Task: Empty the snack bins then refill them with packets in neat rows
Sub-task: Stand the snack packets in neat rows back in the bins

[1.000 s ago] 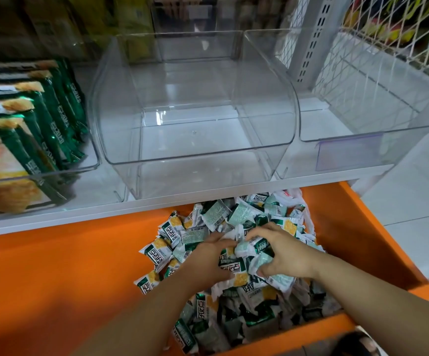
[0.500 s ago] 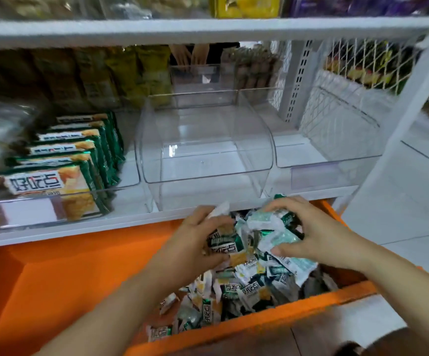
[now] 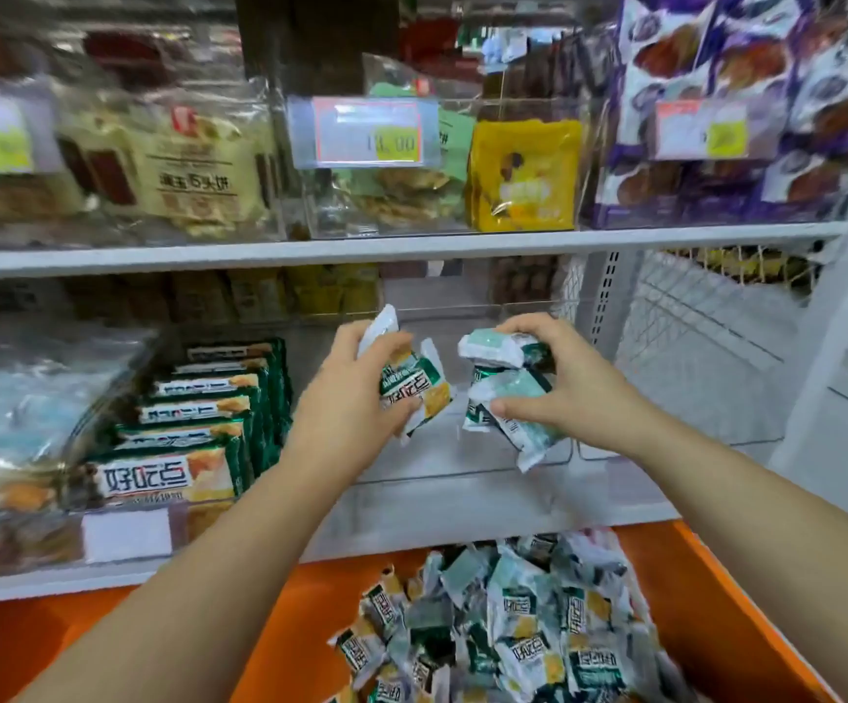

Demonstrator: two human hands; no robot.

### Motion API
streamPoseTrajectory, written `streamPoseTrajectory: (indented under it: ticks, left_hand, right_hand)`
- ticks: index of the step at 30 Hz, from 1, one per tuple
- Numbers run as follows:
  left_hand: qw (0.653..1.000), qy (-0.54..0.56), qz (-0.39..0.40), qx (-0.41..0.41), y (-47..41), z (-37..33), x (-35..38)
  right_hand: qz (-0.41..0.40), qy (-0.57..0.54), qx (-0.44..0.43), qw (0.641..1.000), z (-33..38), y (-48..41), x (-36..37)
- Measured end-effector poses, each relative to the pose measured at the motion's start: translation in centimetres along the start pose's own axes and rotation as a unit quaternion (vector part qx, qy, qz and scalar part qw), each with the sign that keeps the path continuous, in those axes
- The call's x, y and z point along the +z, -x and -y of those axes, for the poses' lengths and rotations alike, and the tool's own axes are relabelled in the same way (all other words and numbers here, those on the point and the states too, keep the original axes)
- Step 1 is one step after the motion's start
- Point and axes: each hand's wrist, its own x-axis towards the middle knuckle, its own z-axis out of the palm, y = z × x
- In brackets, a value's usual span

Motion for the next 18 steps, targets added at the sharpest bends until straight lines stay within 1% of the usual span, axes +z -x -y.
streamPoseTrajectory:
  ticks: [2,3,5,6,8,10,12,14,18]
  left_hand:
    - [0.996,-0.08,0.042,-0.003,-1.5,0.6,1.4]
    - [0.99,-0.127,0.065,0.004,-2.1,1.0,2.2]
    - [0.975,-0.187,0.116,0.027,-2.9,1.7,3.9]
    - [0.968,-0.201,0.143,0.04,-3.2,2.1,4.6]
    - [0.956,-0.207,0.199,0.062,-3.4,2.9,5.9]
    - [0.947,-0.195,0.247,0.072,-3.4,3.5,6.7]
    - [0.944,-0.168,0.278,0.063,-3.5,3.7,7.4]
    - [0.946,-0.148,0.282,0.059,-3.6,3.6,7.5]
    - [0.954,-0.133,0.263,0.051,-3.1,2.7,6.6]
  right_hand:
    - [0.02,0.022,0.002,1.0,-2.1,-2.2,1.1]
    - [0.047,0.037,0.007,0.998,-3.1,-3.1,1.6]
    - [0.13,0.089,0.009,0.987,-4.8,-4.6,2.5]
    - [0.181,0.129,0.006,0.975,-5.6,-5.1,2.7]
    - [0.281,0.218,-0.008,0.934,-6.4,-5.9,3.1]
    - [0.34,0.288,-0.021,0.895,-6.7,-6.2,3.3]
    - [0.358,0.318,-0.037,0.877,-6.9,-6.2,3.5]
    - [0.354,0.307,-0.042,0.882,-6.8,-6.3,3.4]
    - [0.341,0.292,-0.021,0.893,-6.3,-5.9,2.7]
